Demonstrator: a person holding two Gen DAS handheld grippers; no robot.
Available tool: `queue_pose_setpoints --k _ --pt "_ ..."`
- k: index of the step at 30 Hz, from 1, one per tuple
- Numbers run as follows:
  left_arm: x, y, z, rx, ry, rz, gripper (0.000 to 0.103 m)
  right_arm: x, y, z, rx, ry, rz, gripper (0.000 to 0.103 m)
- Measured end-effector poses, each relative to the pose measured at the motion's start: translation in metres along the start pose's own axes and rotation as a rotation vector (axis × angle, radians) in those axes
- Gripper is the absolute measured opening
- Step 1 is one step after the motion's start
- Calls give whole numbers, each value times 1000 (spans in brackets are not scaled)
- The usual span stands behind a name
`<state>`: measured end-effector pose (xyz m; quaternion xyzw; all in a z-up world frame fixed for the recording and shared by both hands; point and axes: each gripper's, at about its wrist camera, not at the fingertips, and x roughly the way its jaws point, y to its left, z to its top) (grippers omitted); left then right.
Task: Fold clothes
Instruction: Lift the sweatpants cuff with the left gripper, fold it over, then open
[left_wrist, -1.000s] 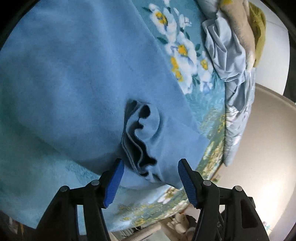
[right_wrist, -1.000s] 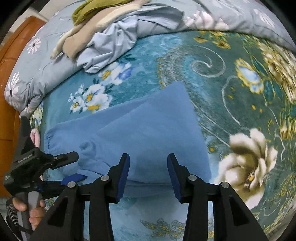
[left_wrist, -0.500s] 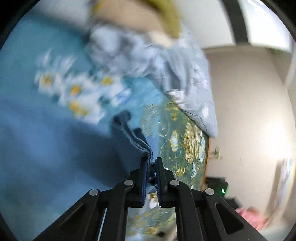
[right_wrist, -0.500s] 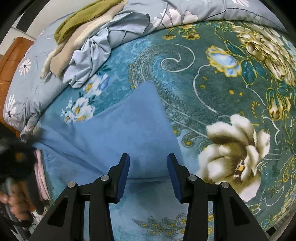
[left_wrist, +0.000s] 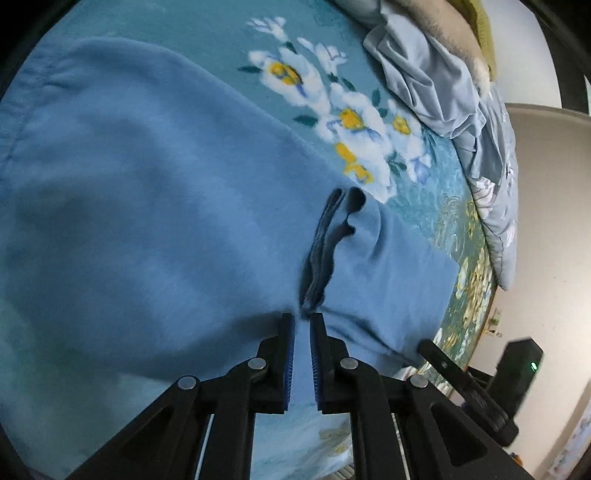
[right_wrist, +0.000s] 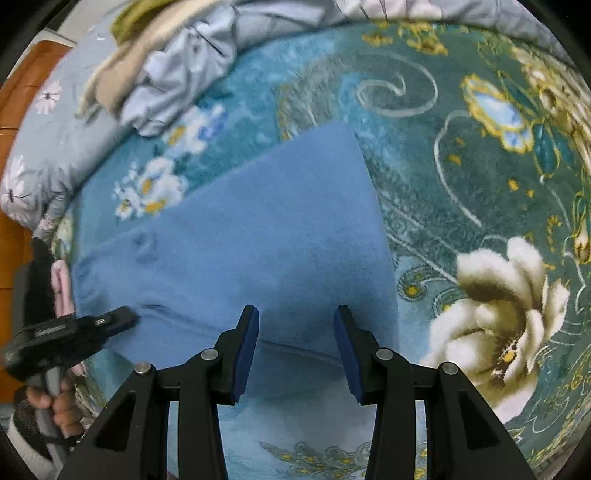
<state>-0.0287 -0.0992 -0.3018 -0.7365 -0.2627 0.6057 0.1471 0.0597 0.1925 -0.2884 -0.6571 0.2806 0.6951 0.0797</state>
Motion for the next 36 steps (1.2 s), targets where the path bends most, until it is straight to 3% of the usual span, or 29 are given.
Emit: queue_pose_setpoints --k 2,4,8,11,13,17,24,25,26,27,31,36 --pt "-9 1 -6 -5 -20 -4 11 8 -5 2 18 23 -1 44" --pt "-32 10 -15 -40 -93 -11 14 14 -6 4 24 40 -6 44" --pt "-76 30 -35 -114 -241 -25 44 4 0 7 9 36 -10 44" --pt "-111 75 -44 -285 -380 -14 57 -8 2 3 10 22 -11 45" --pt "-120 103 -48 -384 -424 8 59 -15 2 0 12 20 -18 45" --pt "-115 139 -45 -458 -443 -9 59 -27 1 -6 11 22 -38 45" --pt "-100 169 -34 -494 -433 -63 55 -48 12 -13 0 7 -81 45" --pt "-100 170 -34 -492 -435 -70 44 -51 15 -14 -4 3 -86 45" --pt "-101 171 -34 -487 -432 -85 27 -55 19 -14 -7 -3 -87 45" --pt "-102 172 -34 -486 -422 -90 26 -60 21 -14 -10 -10 -87 45" --pt "-119 157 -37 -413 -426 -83 21 -78 35 -16 -20 -38 -90 45" --pt "-161 113 -46 -226 -468 -72 21 -98 49 -23 -31 -75 -87 45"
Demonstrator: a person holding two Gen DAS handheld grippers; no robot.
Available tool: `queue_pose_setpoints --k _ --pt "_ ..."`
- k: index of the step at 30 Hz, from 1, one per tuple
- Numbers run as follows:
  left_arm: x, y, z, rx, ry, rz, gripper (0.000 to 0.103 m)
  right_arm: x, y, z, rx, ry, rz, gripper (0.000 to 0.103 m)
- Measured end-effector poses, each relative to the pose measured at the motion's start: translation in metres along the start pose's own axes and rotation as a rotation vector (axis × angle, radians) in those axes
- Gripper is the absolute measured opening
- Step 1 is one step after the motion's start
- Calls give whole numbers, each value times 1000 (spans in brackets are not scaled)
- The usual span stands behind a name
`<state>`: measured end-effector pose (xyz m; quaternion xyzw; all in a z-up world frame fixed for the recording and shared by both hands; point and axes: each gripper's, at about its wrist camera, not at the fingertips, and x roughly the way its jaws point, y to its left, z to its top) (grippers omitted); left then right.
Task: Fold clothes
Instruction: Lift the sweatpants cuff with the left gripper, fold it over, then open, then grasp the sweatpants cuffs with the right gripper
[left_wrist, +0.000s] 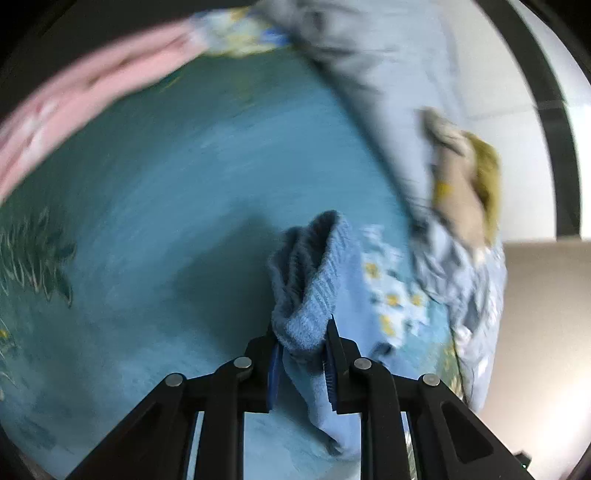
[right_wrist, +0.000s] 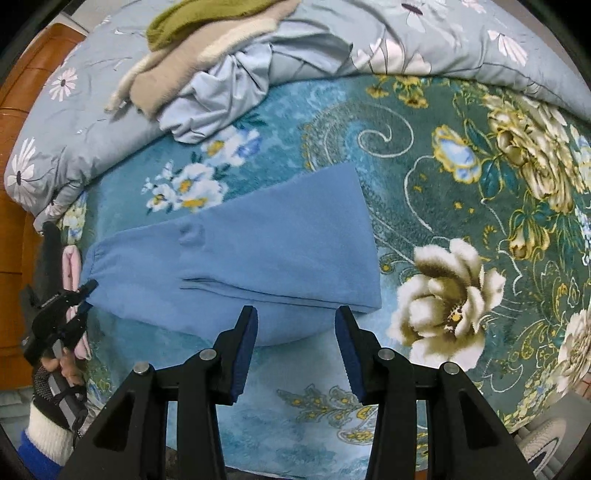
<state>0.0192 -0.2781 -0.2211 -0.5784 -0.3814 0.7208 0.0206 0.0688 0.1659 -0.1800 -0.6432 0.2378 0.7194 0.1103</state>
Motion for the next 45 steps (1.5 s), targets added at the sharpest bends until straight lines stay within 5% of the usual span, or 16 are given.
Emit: queue_pose_setpoints --k 9,15,20,24,33,40,45 --pt "-16 -115 -16 253 8 -88 21 -18 -16 -20 51 -25 29 45" --pt "-2 -175 -63 359 49 -106 21 -27 -50 -23 80 -55 66 45" --pt "35 -224 -112 428 103 -58 21 -28 -91 -20 94 -63 109 45" --pt "76 -258 -156 515 155 58 21 -24 -124 -18 95 -54 136 45" --pt "160 -265 -221 639 279 299 24 -5 -174 -24 126 -13 189 45" --pt "148 -265 -218 610 318 251 54 12 -174 -16 106 3 249 45" --pt "122 -262 -206 599 267 272 57 23 -145 3 58 -2 349 45"
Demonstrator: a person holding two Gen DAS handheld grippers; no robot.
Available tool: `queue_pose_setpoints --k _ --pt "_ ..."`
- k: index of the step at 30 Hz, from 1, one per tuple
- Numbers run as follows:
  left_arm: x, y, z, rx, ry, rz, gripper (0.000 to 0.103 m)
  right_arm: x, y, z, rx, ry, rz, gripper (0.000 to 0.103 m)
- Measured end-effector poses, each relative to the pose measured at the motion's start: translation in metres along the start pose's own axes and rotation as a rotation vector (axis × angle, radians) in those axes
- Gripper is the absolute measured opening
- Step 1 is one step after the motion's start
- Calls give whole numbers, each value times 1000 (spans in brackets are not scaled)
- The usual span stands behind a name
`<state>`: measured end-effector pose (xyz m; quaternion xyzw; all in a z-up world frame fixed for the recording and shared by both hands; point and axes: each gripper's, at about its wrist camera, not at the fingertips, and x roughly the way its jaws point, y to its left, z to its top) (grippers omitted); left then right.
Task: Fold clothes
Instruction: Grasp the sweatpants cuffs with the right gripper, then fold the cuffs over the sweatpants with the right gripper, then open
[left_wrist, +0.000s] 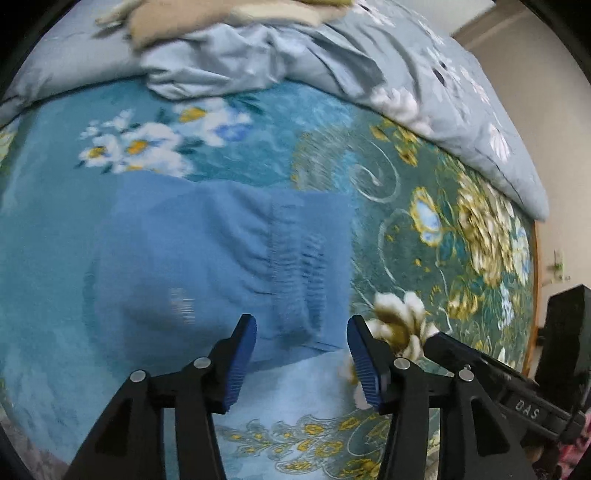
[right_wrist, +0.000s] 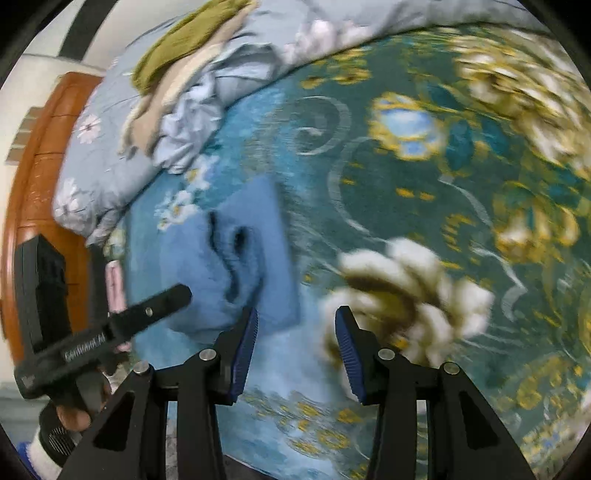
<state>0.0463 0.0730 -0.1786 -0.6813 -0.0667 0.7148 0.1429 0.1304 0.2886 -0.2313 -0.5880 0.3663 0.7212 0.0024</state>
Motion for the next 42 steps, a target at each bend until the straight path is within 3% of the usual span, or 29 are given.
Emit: queue_pose_setpoints --k 4,9,13,20,21,23,26,30,34,39,40,42 --pt "-7 36 3 -69 -24 195 59 28 33 11 -81 38 79 48" --pt "0 90 5 -208 1 286 59 67 67 24 -185 91 118 51" --pt "5 111 1 -286 14 291 59 96 65 34 -178 133 102 51" --pt "13 119 -9 -312 42 280 59 118 59 40 -91 154 150 49" --pt "13 119 -9 -314 43 278 59 119 58 40 -76 152 158 47" --pt "14 118 -11 -317 46 273 59 117 59 39 -69 147 167 24" --pt "13 115 -12 -323 45 257 59 103 60 37 -73 121 186 11" --pt "12 107 -12 -311 33 225 59 70 50 38 -58 61 209 3" --pt "19 102 -13 -295 50 224 59 62 25 42 11 33 176 3" --pt "23 104 -18 -329 58 219 59 69 29 39 29 29 301 6" --pt "23 105 -19 -331 59 219 59 73 36 38 5 34 287 8" --pt "22 105 -20 -330 63 220 59 79 47 36 -41 43 258 26"
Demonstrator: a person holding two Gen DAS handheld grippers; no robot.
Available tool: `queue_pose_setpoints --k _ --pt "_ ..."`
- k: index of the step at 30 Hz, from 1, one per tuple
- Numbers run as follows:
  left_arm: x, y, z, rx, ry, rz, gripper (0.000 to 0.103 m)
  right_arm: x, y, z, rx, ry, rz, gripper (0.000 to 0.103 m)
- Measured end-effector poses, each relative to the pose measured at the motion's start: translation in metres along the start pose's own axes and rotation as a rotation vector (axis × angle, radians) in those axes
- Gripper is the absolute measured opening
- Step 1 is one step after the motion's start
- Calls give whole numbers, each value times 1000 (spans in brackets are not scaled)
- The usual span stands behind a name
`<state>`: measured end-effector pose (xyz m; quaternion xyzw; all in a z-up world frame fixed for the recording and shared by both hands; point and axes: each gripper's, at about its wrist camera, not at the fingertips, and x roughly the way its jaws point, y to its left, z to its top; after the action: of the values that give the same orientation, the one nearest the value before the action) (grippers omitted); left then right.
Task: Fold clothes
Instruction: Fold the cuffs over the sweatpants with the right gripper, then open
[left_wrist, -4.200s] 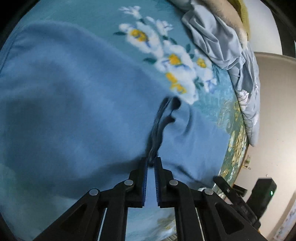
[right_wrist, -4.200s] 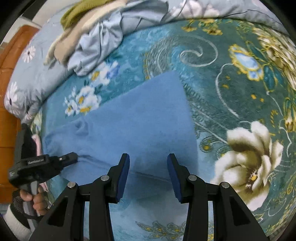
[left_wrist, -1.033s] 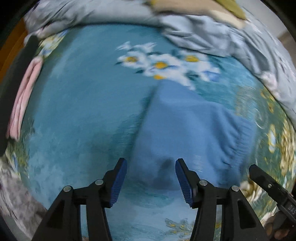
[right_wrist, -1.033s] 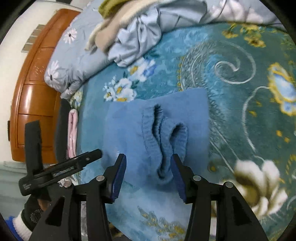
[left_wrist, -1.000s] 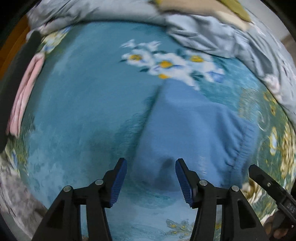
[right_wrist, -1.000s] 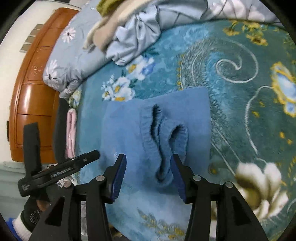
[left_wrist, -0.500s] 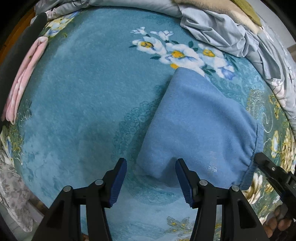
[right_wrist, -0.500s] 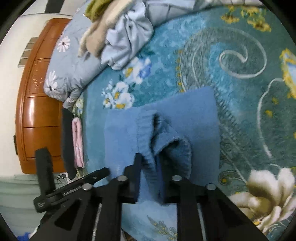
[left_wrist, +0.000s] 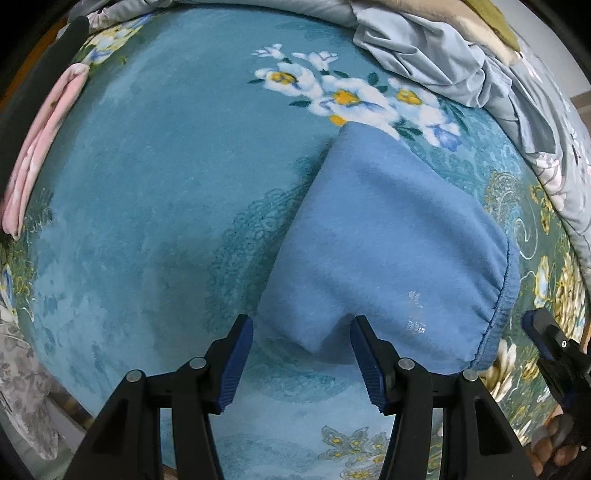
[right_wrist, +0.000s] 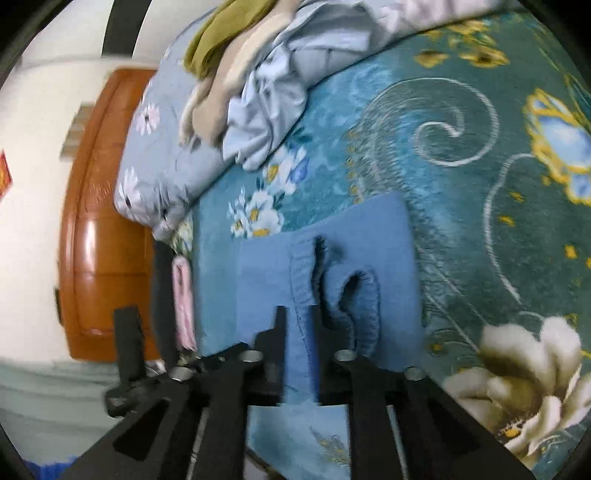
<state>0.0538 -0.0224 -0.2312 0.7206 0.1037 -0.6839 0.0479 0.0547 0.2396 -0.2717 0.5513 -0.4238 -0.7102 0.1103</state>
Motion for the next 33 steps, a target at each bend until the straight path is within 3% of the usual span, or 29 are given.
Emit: queue_pose_setpoints --k 1,4,8,12,13,14,17,23,28,33 --pt "-1 0 0 2 1 1 59 4 1 0 -9 5 -20 40" --pt "-6 1 1 3 -12 -1 59 18 -2 2 -2 25 -47 46" --pt "-12 1 3 0 -33 -13 68 35 -15 2 53 57 -50 46" --pt "-15 2 11 -7 -40 -23 69 45 -17 3 93 48 -39 46" --pt "-16 2 14 -9 -41 -26 69 45 -15 4 98 44 -41 40" --pt "-16 2 16 -11 -42 -28 69 44 -13 4 98 44 -35 24" --pt "-16 5 24 -12 -39 -35 69 38 -7 3 97 32 -13 19" --pt "-13 1 28 0 -36 -54 69 -2 -7 0 92 -33 -17 18" --pt "-1 -6 35 29 -15 -44 69 1 -26 3 86 2 -140 19" --pt "7 -13 44 72 -5 -41 69 3 -24 5 49 11 -206 33"
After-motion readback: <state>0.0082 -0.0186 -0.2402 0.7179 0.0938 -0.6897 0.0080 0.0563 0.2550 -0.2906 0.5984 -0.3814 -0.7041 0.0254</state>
